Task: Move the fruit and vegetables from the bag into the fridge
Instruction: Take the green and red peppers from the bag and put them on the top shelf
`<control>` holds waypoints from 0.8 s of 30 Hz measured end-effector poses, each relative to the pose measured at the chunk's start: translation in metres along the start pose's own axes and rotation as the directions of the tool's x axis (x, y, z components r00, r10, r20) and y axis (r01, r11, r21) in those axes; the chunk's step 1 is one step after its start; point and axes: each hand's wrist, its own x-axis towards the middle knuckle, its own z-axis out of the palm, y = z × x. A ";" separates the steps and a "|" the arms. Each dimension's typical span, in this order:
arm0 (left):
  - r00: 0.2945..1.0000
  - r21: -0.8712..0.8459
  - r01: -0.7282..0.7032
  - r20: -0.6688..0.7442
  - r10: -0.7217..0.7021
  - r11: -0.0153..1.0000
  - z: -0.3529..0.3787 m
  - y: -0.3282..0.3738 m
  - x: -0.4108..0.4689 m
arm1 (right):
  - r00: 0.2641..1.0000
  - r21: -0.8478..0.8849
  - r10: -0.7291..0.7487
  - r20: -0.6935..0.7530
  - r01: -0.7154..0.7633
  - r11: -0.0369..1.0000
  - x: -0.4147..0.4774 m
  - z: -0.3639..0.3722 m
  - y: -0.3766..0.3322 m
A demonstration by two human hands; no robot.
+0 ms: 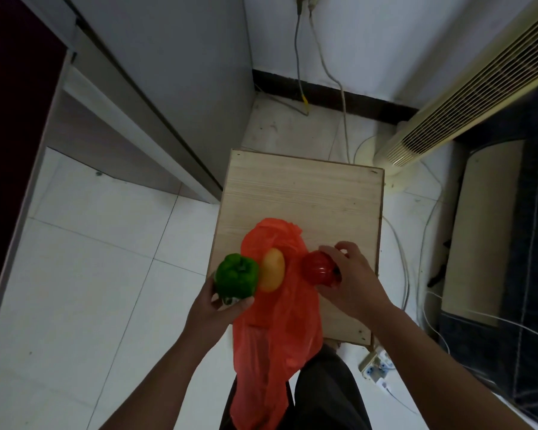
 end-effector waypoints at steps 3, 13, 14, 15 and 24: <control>0.999 0.005 0.023 0.046 -0.024 1.000 0.012 -0.003 0.004 | 0.998 0.026 -0.011 -0.068 0.013 1.000 -0.012 -0.014 -0.003; 0.995 0.005 0.021 0.096 -0.021 1.000 0.025 0.001 0.014 | 0.992 0.098 -0.034 -0.118 0.046 0.994 -0.045 -0.014 -0.019; 0.995 0.001 0.017 0.100 -0.016 1.000 0.024 0.002 0.015 | 0.995 0.084 -0.027 -0.100 0.036 0.996 -0.042 -0.010 -0.017; 0.995 0.001 0.017 0.102 -0.017 1.000 0.024 0.003 0.016 | 0.997 0.066 -0.018 -0.081 0.023 0.998 -0.038 -0.005 -0.015; 0.986 -0.023 0.032 0.164 -0.028 0.999 0.025 0.003 0.022 | 1.000 -0.037 0.016 0.013 -0.016 0.999 0.013 0.012 -0.008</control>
